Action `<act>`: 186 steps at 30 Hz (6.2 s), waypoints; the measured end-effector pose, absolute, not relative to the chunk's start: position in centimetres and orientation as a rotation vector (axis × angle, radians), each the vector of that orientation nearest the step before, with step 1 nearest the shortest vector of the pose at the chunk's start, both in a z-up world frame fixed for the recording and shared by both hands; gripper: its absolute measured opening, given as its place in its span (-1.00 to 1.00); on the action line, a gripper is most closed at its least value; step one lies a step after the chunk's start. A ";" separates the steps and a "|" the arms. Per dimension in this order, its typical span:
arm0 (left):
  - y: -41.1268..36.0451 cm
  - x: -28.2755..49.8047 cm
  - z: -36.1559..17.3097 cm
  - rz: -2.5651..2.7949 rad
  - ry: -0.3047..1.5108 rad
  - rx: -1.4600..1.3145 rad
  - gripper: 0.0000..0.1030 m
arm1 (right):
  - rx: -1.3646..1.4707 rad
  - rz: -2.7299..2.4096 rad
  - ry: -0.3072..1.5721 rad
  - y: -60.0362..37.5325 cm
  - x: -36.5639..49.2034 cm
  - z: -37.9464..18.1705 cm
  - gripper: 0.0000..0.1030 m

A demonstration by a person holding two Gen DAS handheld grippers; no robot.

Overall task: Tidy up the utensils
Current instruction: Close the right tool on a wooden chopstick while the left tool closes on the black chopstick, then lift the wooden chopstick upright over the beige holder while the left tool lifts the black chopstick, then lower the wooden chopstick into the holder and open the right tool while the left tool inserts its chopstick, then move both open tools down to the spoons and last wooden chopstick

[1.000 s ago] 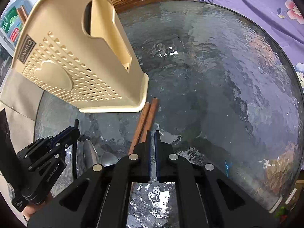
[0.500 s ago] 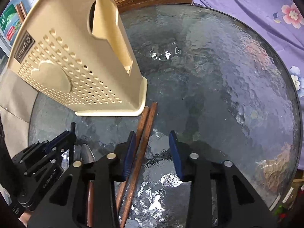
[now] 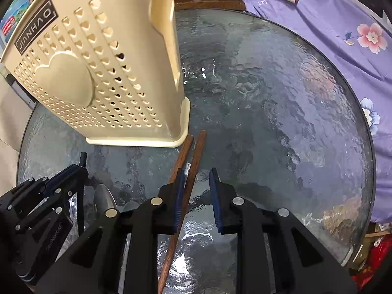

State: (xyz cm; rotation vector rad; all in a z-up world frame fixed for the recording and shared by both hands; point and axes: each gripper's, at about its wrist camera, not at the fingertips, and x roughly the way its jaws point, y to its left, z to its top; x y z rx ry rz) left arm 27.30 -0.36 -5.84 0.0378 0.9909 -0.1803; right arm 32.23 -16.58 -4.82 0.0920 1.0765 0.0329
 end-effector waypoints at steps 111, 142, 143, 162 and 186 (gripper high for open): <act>1.6 25.5 23.2 -0.225 0.335 -0.152 -0.87 | 0.071 0.447 0.255 -17.9 26.6 24.8 -0.86; 1.2 28.8 11.9 -0.176 0.505 -0.109 -0.30 | 0.102 0.366 0.404 -17.6 30.5 13.3 -0.75; 1.4 28.4 12.2 -0.173 0.485 -0.112 -0.01 | 0.096 0.361 0.399 -17.7 30.3 13.4 -0.51; 4.0 20.5 7.7 -0.129 0.509 -0.117 0.69 | 0.099 0.345 0.472 -19.2 21.1 9.0 0.03; 1.0 21.9 -5.2 -0.262 0.908 -0.121 0.00 | 0.173 0.290 0.887 -18.7 23.2 -3.2 0.00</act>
